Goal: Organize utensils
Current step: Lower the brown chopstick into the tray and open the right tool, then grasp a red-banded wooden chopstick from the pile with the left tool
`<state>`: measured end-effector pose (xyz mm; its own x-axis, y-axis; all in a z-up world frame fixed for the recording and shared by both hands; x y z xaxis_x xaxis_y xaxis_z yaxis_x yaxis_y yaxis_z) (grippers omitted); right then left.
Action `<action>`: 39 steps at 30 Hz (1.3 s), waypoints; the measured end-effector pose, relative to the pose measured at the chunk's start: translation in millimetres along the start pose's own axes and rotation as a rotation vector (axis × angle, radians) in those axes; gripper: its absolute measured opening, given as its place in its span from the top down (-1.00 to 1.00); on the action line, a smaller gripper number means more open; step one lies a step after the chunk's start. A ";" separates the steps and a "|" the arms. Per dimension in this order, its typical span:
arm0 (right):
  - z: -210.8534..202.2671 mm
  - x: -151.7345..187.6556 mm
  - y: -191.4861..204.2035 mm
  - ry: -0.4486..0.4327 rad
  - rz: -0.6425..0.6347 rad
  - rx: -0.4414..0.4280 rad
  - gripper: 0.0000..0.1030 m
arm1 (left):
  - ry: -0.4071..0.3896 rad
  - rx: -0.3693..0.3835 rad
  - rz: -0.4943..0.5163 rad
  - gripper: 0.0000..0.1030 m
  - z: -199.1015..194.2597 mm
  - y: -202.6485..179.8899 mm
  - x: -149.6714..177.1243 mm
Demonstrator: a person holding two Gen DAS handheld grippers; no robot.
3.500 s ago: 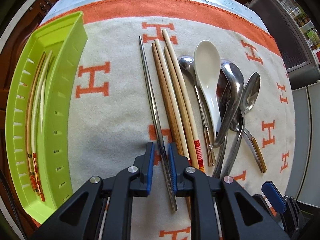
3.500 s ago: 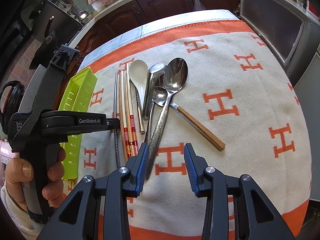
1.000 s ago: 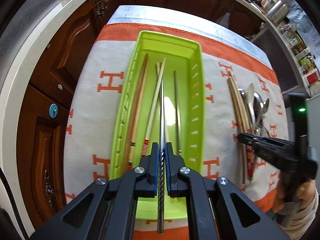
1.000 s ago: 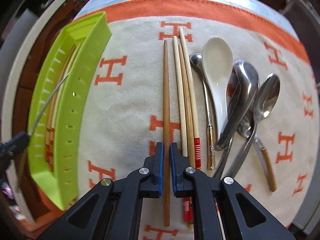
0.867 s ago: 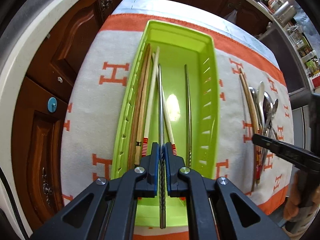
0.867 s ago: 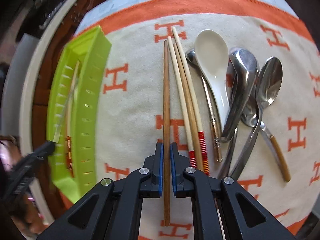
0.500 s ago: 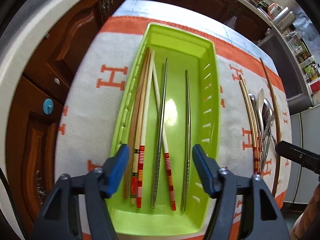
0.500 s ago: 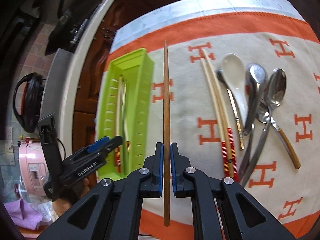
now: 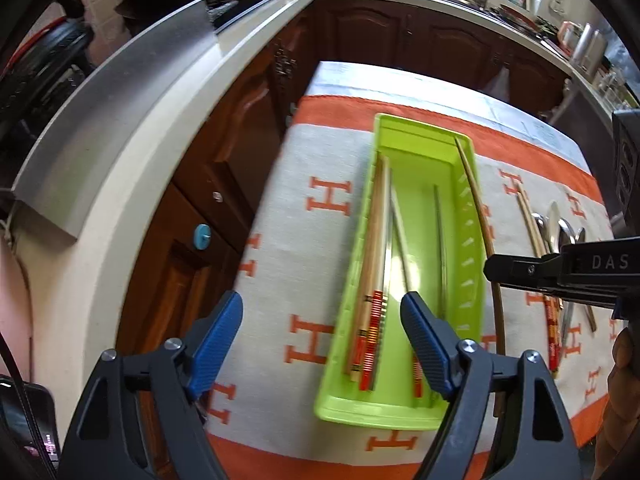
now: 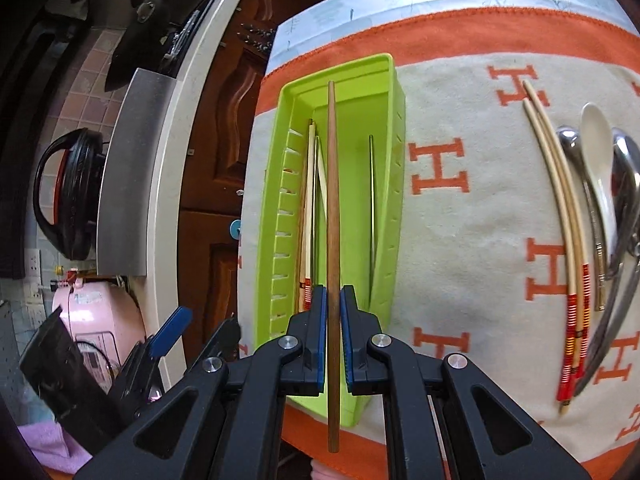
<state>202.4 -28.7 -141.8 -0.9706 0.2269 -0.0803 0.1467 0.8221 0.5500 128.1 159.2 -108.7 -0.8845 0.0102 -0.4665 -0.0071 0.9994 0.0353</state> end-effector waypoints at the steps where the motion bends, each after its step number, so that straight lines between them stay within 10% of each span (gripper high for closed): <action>1: 8.4 -2.9 -4.5 0.001 0.004 0.006 0.87 | -0.002 -0.010 -0.009 -0.56 -0.1 3.4 0.5; 9: 33.1 -11.6 -11.0 0.015 0.034 0.043 0.52 | 0.011 0.002 -0.046 -0.56 3.1 15.4 3.3; 22: -26.7 10.2 -44.5 -0.071 -0.039 0.108 0.52 | 0.042 0.080 -0.038 -0.56 2.4 -11.5 9.4; 39: -124.1 48.7 -154.5 -0.265 0.034 0.198 0.52 | 0.072 0.282 0.097 -0.56 -17.8 -125.5 8.8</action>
<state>108.7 -209.5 -127.6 -0.8852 0.3622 -0.2921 0.2373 0.8914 0.3861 112.9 33.2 -101.4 -0.9056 0.1135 -0.4088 0.1997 0.9641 -0.1748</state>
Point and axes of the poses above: each gripper's, at about its wrist camera, not at the fingertips, and z roughly the way its jaws point, y to its left, x to its underside, the point moved 3 cm from there along z, roughly the way its jaws point, and after that the axes turned 3 degrees about -y, right-handed, at the moved point
